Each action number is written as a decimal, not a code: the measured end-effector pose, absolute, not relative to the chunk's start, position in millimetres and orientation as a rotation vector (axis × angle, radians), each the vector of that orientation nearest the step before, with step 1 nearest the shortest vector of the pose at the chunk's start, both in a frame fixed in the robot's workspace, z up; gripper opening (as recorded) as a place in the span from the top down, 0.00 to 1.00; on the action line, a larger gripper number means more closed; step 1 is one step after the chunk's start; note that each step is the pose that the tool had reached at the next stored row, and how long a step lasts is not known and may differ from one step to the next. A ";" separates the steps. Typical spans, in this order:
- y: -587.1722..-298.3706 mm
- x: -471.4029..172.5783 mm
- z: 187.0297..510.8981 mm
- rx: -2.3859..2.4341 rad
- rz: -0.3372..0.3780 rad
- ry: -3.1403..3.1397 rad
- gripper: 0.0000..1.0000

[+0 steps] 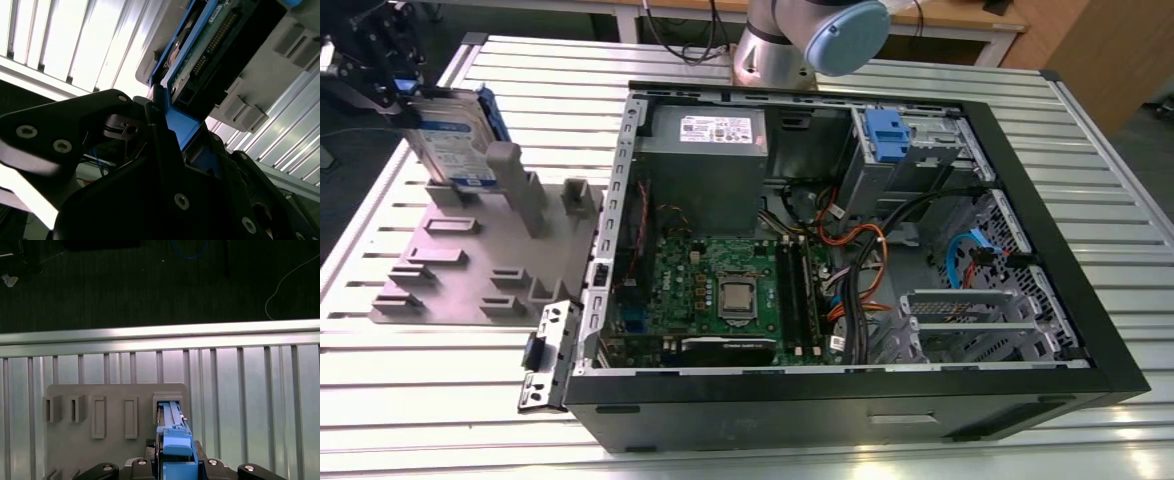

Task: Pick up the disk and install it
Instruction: 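Pick up the disk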

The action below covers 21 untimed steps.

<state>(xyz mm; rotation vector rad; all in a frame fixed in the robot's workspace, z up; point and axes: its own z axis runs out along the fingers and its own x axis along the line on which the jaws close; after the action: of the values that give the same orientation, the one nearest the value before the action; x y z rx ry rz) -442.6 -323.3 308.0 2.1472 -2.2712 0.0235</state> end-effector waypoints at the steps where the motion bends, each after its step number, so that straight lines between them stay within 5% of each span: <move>1: -323.3 -442.6 308.3 2.147 0.024 -2.271 0.63; 21: -323.3 -442.6 318.3 2.142 0.036 -2.266 0.63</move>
<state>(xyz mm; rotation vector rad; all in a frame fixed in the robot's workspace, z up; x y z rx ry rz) -442.6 -323.3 318.3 2.1421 -2.2657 0.0358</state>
